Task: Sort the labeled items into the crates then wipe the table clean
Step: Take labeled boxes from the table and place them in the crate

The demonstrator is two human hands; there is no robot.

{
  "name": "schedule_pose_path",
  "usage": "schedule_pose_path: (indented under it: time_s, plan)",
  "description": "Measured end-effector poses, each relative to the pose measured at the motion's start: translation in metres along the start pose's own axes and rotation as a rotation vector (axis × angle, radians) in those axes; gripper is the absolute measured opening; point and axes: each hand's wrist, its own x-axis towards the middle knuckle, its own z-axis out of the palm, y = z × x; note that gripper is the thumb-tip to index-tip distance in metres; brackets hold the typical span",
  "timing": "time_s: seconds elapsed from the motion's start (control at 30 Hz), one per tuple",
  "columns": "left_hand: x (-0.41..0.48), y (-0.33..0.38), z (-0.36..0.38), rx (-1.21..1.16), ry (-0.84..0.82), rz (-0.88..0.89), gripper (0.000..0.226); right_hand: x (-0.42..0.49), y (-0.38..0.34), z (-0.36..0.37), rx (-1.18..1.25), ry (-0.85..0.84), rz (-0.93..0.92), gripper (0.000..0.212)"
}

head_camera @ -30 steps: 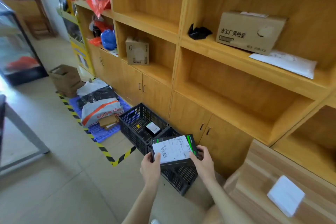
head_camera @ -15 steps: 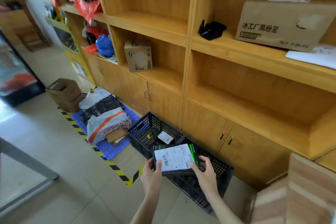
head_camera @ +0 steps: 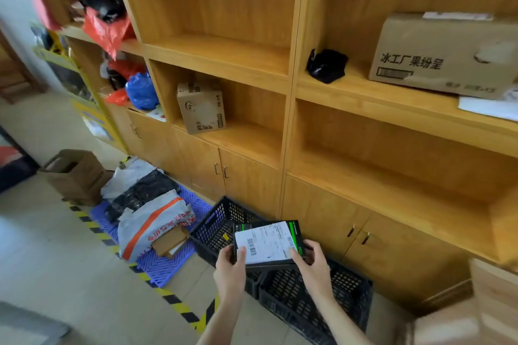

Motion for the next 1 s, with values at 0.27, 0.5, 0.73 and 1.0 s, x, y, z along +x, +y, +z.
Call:
schedule_pose_path:
  time_s: [0.27, 0.5, 0.73, 1.0]
  plan:
    - [0.106, 0.023, -0.004, 0.033, -0.082, 0.027, 0.032, 0.054, -0.032, 0.069, 0.035, 0.065, 0.047, 0.057]
    - [0.202, 0.049, -0.010, 0.143, -0.247, 0.075, 0.036, 0.088, -0.061, 0.120, 0.049, 0.160, 0.142, 0.056]
    - [0.313, 0.091, -0.017, 0.136, -0.316, 0.057, 0.034, 0.167, -0.108, 0.197, 0.067, 0.220, 0.174, 0.065]
    - [0.381, 0.084, 0.009, 0.229, -0.425, 0.102, 0.040, 0.207, -0.092, 0.235, 0.224, 0.272, 0.255, 0.051]
